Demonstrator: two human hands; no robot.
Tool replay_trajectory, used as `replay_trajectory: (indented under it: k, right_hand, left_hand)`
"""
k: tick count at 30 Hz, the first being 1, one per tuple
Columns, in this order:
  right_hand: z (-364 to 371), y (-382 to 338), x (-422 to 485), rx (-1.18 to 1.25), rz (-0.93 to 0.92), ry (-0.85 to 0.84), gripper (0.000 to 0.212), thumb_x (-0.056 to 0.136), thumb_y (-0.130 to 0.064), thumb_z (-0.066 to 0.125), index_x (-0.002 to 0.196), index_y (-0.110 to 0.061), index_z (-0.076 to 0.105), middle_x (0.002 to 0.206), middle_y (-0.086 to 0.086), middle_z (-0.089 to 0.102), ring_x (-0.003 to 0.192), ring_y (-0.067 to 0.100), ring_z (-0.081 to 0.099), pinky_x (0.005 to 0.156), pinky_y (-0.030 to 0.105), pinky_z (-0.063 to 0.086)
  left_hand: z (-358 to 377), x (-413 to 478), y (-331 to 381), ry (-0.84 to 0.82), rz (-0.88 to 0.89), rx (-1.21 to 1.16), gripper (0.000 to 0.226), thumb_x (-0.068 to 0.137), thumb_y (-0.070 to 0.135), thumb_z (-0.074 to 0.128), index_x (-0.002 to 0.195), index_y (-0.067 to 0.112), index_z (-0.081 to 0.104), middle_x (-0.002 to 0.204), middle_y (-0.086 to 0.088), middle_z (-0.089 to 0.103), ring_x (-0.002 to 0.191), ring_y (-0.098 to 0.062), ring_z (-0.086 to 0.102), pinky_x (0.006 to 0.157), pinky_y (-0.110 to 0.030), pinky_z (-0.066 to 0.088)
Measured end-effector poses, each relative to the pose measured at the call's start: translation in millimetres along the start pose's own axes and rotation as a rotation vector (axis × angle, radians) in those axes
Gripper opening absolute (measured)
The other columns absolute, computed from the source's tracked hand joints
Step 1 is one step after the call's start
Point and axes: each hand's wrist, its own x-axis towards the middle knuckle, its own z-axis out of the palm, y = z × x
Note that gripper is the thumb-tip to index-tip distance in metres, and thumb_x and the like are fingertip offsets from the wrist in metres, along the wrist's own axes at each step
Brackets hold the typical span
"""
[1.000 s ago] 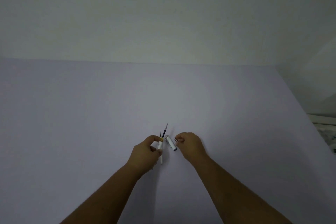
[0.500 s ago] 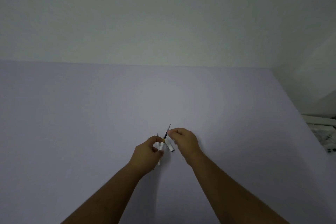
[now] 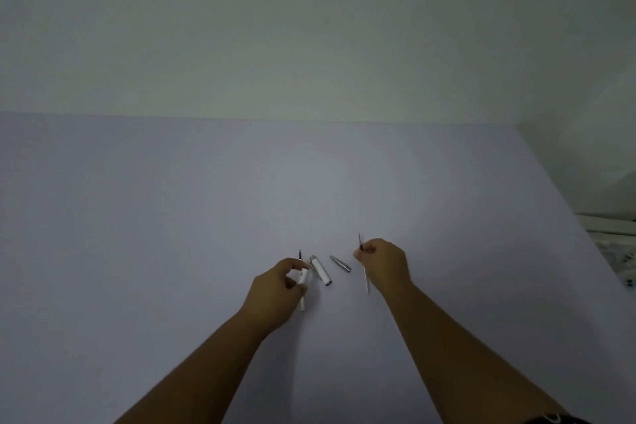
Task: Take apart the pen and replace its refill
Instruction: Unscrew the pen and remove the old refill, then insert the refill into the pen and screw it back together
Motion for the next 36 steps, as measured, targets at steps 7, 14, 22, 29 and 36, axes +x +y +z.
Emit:
replay_trajectory:
  k: [7,14,22,29,36]
  right_hand:
    - [10,11,-3,0.077,0.042,0.021,0.026,0.084,-0.021,0.067,0.104,-0.004,0.066,0.107,0.014,0.069,0.099,0.027,0.064,0.079,0.030,0.050]
    - [15,13,-6,0.064,0.007,0.044,0.027,0.082,-0.018,0.068,0.105,-0.005,0.065,0.107,0.013,0.068,0.090,0.021,0.061,0.075,0.028,0.048]
    - [18,12,-7,0.026,-0.017,0.065,0.027,0.083,-0.026,0.067,0.100,-0.005,0.066,0.102,0.014,0.069,0.096,0.027,0.063,0.085,0.035,0.050]
    - [37,-27,-34,-0.078,-0.215,-0.047,0.025,0.087,-0.031,0.058,0.088,-0.008,0.067,0.094,0.011,0.069,0.093,0.028,0.064,0.080,0.034,0.049]
    - [74,-45,-54,-0.474,-0.313,-0.117,0.029,0.095,-0.018,0.047,0.119,-0.005,0.057,0.128,0.012,0.059,0.118,0.028,0.056,0.095,0.035,0.047]
  left_hand:
    - [-2,0,-1,0.003,-0.015,-0.024,0.024,0.089,0.014,0.057,0.105,0.031,0.061,0.078,-0.012,0.068,0.060,-0.018,0.056,0.047,-0.020,0.048]
    - [-3,-1,-2,0.011,-0.001,-0.010,0.023,0.090,0.016,0.056,0.105,0.032,0.059,0.090,-0.019,0.071,0.062,-0.018,0.056,0.047,-0.020,0.049]
    - [-4,0,-7,0.042,-0.021,0.002,0.031,0.090,0.018,0.056,0.120,0.028,0.055,0.093,-0.011,0.069,0.072,-0.020,0.061,0.069,-0.035,0.057]
    - [-10,-1,-12,0.125,-0.072,0.055,0.025,0.089,0.021,0.058,0.113,0.015,0.062,0.096,-0.007,0.070,0.085,-0.024,0.066,0.078,-0.039,0.059]
    - [-13,-2,-18,0.161,-0.096,0.060,0.024,0.088,0.020,0.060,0.111,0.013,0.062,0.102,-0.009,0.070,0.082,-0.021,0.063,0.079,-0.038,0.058]
